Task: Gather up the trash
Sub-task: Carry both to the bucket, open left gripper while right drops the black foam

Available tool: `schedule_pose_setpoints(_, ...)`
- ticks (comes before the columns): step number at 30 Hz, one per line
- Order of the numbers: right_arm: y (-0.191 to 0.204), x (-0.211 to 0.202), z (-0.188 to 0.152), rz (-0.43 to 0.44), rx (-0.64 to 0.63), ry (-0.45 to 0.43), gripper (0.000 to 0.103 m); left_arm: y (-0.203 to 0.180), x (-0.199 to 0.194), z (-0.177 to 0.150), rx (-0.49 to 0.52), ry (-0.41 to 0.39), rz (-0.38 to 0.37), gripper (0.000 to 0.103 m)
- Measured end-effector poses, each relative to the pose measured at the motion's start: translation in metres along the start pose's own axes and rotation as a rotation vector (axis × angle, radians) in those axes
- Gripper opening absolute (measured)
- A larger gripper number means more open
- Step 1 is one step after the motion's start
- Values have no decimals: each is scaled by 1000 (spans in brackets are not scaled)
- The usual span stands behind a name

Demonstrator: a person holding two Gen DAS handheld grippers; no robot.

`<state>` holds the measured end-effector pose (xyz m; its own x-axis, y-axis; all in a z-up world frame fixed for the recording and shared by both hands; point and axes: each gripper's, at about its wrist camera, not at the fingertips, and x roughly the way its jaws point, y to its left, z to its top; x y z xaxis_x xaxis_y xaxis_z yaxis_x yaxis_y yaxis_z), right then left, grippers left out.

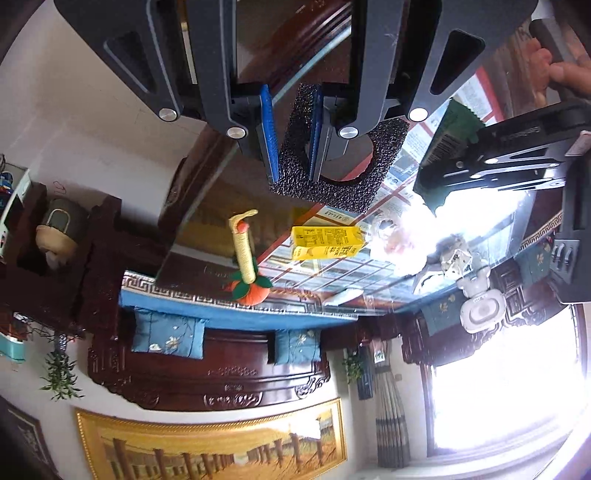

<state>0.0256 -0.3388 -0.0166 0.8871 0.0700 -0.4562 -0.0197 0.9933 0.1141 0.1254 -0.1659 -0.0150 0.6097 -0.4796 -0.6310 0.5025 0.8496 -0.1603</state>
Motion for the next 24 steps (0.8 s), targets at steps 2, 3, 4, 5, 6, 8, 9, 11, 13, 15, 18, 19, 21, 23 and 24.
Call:
schedule_pose_setpoints(2, -9, -19, -8, -18, 11, -11, 17, -15, -1, -6, 19, 6, -21, 21)
schedule_pose_setpoints(3, -15, -28, -12, -27, 19, -14, 17, -26, -1, -10, 30, 13, -37, 21)
schedule_pose_setpoints(4, -22, -38, -19, -40, 28, -14, 17, -34, -1, -14, 39, 20, -51, 21)
schedule_pose_setpoints(5, -27, -45, -24, -49, 31, -12, 17, -43, 0, -17, 48, 26, -64, 21)
schedule_pose_setpoints(6, -33, -54, -31, -63, 34, -10, 17, -53, 0, -21, 59, 30, -75, 21)
schedule_pose_setpoints(8, -43, -68, -45, -94, 43, -6, 17, -72, 3, -29, 83, 46, -99, 21)
schedule_pose_setpoints(9, -50, -76, -53, -106, 53, 0, 17, -83, 5, -33, 95, 56, -114, 21)
schedule_pose_setpoints(11, -62, -87, -70, -134, 69, 18, 17, -101, 11, -42, 116, 79, -140, 21)
schedule_pose_setpoints(13, -75, -97, -89, -171, 92, 40, 17, -119, 19, -50, 132, 109, -170, 21)
schedule_pose_setpoints(15, -90, -101, -109, -208, 122, 74, 17, -136, 29, -59, 149, 138, -190, 21)
schedule_pose_setpoints(18, -113, -104, -138, -259, 176, 128, 17, -160, 43, -72, 175, 183, -221, 21)
schedule_pose_setpoints(19, -120, -104, -146, -279, 186, 146, 17, -165, 47, -75, 184, 193, -225, 21)
schedule_pose_setpoints(21, -131, -96, -159, -293, 197, 201, 19, -177, 54, -82, 201, 216, -236, 21)
schedule_pose_setpoints(23, -143, -85, -172, -301, 206, 262, 35, -186, 63, -88, 211, 237, -249, 21)
schedule_pose_setpoints(24, -147, -82, -178, -316, 208, 263, 39, -190, 67, -90, 212, 248, -256, 21)
